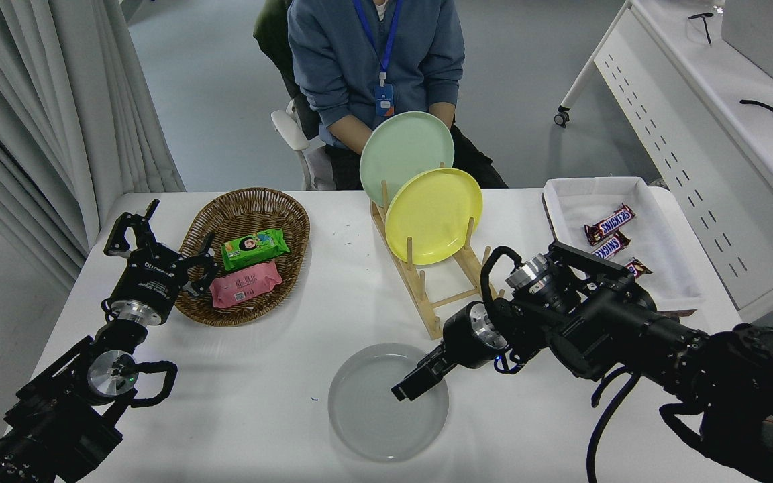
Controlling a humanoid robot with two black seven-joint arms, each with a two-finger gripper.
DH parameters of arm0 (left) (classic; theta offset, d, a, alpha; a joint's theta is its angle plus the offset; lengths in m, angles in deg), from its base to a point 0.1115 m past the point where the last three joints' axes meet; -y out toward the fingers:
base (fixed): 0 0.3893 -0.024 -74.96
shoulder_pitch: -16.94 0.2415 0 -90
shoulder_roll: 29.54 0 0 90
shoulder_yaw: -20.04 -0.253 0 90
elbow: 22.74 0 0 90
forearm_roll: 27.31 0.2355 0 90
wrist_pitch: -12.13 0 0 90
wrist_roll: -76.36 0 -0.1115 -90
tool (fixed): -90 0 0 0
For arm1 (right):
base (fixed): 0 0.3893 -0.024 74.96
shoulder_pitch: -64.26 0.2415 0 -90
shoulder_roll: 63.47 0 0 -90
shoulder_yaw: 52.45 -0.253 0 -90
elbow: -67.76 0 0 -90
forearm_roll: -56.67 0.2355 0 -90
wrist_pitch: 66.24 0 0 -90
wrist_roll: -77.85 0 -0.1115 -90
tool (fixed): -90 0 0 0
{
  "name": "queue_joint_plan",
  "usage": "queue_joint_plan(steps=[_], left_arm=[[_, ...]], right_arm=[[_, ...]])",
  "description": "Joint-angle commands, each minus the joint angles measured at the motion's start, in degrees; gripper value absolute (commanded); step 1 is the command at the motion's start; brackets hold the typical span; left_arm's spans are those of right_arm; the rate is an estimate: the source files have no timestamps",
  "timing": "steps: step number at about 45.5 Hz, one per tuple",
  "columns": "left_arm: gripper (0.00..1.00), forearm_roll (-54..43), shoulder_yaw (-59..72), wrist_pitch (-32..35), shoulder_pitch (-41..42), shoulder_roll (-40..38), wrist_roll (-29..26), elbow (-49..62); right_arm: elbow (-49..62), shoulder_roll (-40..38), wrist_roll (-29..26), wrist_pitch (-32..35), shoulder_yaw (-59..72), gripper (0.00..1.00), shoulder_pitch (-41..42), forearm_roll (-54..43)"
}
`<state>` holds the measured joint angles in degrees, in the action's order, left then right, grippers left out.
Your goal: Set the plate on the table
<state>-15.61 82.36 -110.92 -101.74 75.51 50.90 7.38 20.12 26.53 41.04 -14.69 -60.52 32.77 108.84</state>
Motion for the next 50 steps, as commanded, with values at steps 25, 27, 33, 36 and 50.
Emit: queue_joint_plan(steps=[25,27,33,36,50], left_arm=[[1.0,-0.01,0.0,0.01,0.02,0.06,-0.03,-0.06],[1.0,-0.01,0.0,0.01,0.02,-0.03,-0.03,-0.06],[1.0,-0.01,0.0,0.01,0.02,0.06,-0.03,-0.06],[1.0,-0.01,0.0,0.01,-0.07,-0.03,-0.03,0.03],[1.0,-0.01,0.0,-0.08,-0.07,0.06,-0.03,0.03]], right_arm=[[-3.52,-9.93,7.02,52.51,-19.53,1.0,-1.3,-56.29],[-3.43,-10.98,7.9,52.86,-20.67,1.0,-0.68,-56.82],[-2.99,-13.09,12.91,52.77,-26.28,1.0,0.46,-57.0],[-1.76,-15.37,14.23,53.04,-30.85,1.0,0.29,-57.0],[14.66,-16.27,20.64,63.5,-41.49,1.0,-3.05,-56.83]])
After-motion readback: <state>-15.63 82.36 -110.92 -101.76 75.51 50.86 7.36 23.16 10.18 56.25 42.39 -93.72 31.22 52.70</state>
